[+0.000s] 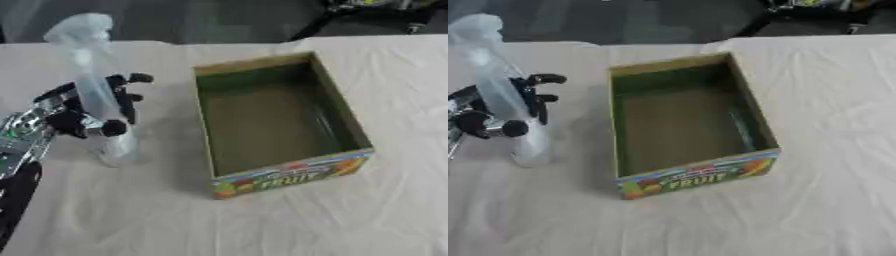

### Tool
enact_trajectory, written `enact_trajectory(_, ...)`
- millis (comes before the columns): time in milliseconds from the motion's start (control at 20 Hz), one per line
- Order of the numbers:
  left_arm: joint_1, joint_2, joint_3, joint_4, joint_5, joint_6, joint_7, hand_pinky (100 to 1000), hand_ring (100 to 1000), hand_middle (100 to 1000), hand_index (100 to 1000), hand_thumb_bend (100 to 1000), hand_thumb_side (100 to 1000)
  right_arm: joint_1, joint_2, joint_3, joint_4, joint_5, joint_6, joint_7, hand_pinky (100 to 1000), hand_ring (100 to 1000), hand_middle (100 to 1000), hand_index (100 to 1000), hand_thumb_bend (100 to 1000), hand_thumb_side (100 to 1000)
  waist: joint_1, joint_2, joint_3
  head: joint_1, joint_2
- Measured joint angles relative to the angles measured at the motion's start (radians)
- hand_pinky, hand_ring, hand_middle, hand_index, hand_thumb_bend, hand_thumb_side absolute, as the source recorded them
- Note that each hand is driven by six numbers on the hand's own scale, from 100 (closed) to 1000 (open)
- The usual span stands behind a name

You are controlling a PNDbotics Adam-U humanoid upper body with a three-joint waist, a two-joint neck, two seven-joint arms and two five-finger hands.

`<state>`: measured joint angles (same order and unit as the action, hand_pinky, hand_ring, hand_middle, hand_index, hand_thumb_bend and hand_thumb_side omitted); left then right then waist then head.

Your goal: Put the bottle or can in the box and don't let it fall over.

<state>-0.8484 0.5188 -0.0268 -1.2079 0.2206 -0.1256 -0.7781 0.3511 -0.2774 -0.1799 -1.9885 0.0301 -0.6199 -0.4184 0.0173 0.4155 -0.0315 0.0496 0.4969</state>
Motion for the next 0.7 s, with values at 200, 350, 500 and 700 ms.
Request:
enact_trajectory(200, -0.005, -0.007, 0.0, 0.005, 0.011, 0.006, 0.025, 789, 340, 805, 100, 589, 328, -0.007, 0.0, 0.002, 0.0, 0.0, 0.002, 0.002, 994, 1000, 1000, 982, 100, 470, 0.001, 0.002, -0.002, 0.0, -0.001)
enact_trajectory(350, -0.005, -0.008, -0.001, 0.006, 0.013, 0.003, 0.034, 777, 334, 798, 100, 587, 363, -0.007, 0.001, 0.002, 0.0, 0.0, 0.004, 0.004, 994, 1000, 1000, 982, 100, 470, 0.001, 0.004, -0.003, 0.0, -0.004)
enact_trajectory(500, -0.006, -0.008, -0.001, 0.006, 0.01, -0.005, 0.039, 714, 290, 754, 100, 536, 391, -0.008, 0.001, 0.002, 0.0, 0.0, 0.005, 0.005, 995, 1000, 1000, 983, 100, 470, 0.002, 0.007, -0.003, 0.0, -0.007)
enact_trajectory(700, -0.008, -0.008, -0.001, 0.012, 0.009, -0.014, 0.047, 657, 260, 727, 100, 521, 348, -0.014, 0.001, 0.002, 0.0, 0.0, 0.006, 0.007, 996, 1000, 1000, 983, 100, 470, 0.005, 0.008, -0.003, 0.0, -0.008)
